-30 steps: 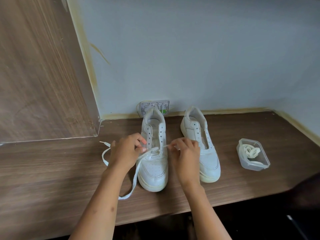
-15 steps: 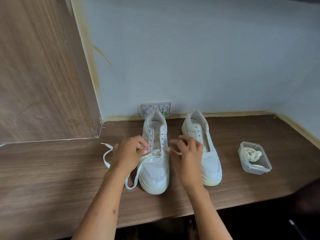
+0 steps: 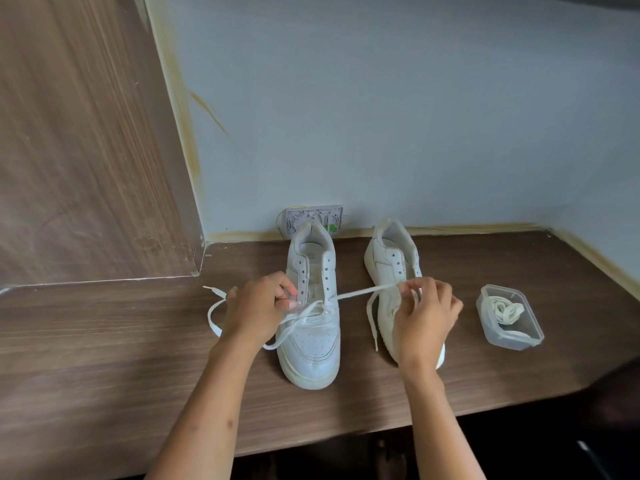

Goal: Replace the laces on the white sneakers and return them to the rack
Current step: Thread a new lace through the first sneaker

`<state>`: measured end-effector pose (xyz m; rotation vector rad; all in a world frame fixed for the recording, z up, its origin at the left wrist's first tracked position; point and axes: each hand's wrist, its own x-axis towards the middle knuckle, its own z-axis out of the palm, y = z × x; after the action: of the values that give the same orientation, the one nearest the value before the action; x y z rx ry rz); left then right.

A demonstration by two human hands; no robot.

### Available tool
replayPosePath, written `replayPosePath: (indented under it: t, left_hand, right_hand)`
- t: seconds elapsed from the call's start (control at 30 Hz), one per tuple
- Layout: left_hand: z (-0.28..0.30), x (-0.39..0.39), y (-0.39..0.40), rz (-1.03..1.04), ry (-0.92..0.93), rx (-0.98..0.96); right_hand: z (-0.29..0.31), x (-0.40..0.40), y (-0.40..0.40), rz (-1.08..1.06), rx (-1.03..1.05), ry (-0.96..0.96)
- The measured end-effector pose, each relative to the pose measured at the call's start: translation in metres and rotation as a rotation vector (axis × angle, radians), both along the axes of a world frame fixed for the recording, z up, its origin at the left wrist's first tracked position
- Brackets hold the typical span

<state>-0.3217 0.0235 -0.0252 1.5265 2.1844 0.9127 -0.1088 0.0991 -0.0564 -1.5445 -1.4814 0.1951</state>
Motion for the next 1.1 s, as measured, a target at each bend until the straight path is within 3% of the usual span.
replayPosePath:
  t: [0.33,0.53,0.83,0.93,1.1]
  left_hand:
    - [0.0,0.0,0.0,-0.004,-0.015,-0.006]
    - [0.0,0.0,0.0,-0.006,-0.011,-0.013]
    - [-0.002,0.0,0.0,0.002,0.007,-0.025]
    - [-0.001,-0.001,0.001,0.0,0.001,-0.026]
    - [-0.001,-0.001,0.001,-0.008,-0.012,-0.03]
  right_hand:
    - [-0.01,-0.042,-0.025,0.493,0.022,-0.283]
    - [-0.008,-0.042,-0.024,0.454,0.021,-0.273]
    - [-0.003,-0.013,-0.006,0.138,0.012,-0.078]
    - [-0.002,-0.02,-0.011,0.241,0.048,-0.077]
    - [-0.007,-0.039,-0.022,0.479,0.042,-0.278]
